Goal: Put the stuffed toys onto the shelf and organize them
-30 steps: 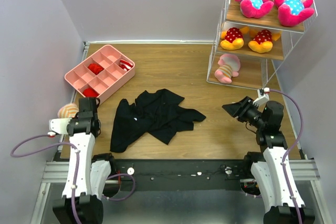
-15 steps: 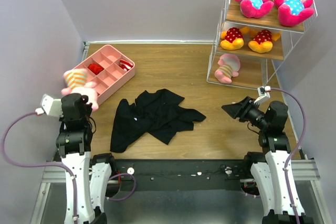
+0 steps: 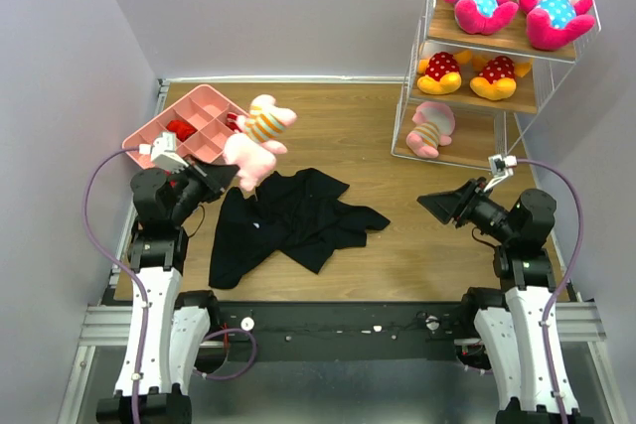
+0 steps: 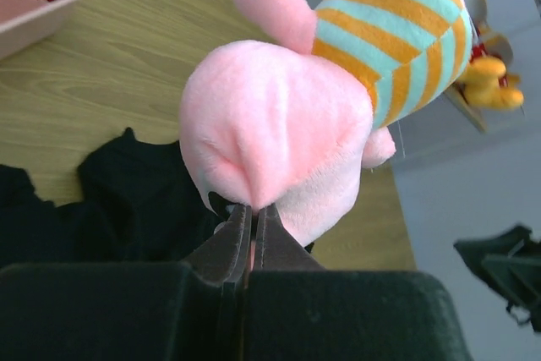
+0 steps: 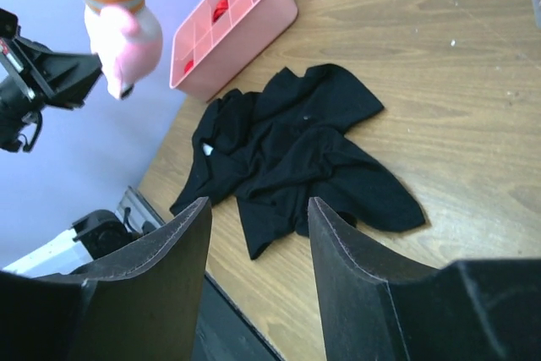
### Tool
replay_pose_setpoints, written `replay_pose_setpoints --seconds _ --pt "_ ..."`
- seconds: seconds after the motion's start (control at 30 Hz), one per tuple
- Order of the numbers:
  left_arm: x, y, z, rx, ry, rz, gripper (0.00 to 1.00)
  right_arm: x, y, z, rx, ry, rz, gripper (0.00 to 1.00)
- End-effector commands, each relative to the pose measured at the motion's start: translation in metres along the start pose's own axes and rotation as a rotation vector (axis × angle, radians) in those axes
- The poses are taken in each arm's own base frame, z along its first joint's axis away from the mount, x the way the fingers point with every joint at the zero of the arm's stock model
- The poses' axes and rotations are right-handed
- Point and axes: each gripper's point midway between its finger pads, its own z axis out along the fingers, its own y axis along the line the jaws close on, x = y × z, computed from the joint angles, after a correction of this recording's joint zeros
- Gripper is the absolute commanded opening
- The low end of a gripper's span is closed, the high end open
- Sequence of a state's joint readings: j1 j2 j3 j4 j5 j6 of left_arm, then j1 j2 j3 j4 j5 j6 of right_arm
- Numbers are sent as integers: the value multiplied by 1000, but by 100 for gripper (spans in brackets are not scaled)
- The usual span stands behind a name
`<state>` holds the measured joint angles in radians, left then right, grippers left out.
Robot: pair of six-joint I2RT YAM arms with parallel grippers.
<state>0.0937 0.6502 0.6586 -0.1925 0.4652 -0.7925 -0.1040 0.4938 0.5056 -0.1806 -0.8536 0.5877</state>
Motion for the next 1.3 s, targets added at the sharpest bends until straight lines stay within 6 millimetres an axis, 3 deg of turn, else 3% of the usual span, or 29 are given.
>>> replay_pose_setpoints --seconds 0.0,0.07,0.1,0.2,0.3,0.47,0.67,0.9,1.27 --pt "24 -44 -5 225 127 182 0 -18 16 10 -85 -13 -16 57" --pt "44 -55 -4 290 201 217 0 -32 26 13 -94 -16 -52 58" --pt "50 -57 -3 310 220 234 0 -31 22 18 -79 14 -28 58" --pt "66 -73 -3 410 282 270 0 -36 45 32 -167 87 -36 58" --pt "72 -86 -4 465 307 299 0 -28 74 40 -256 149 -51 61" --pt "84 -89 -9 489 360 361 0 -27 98 49 -349 160 -27 65" --pt "94 -104 -21 560 397 419 0 -34 108 64 -362 180 37 74" --pt "102 -98 -22 550 435 467 0 -44 130 69 -393 187 109 78" --pt "105 -101 -24 569 442 465 0 -14 137 97 -308 247 92 78"
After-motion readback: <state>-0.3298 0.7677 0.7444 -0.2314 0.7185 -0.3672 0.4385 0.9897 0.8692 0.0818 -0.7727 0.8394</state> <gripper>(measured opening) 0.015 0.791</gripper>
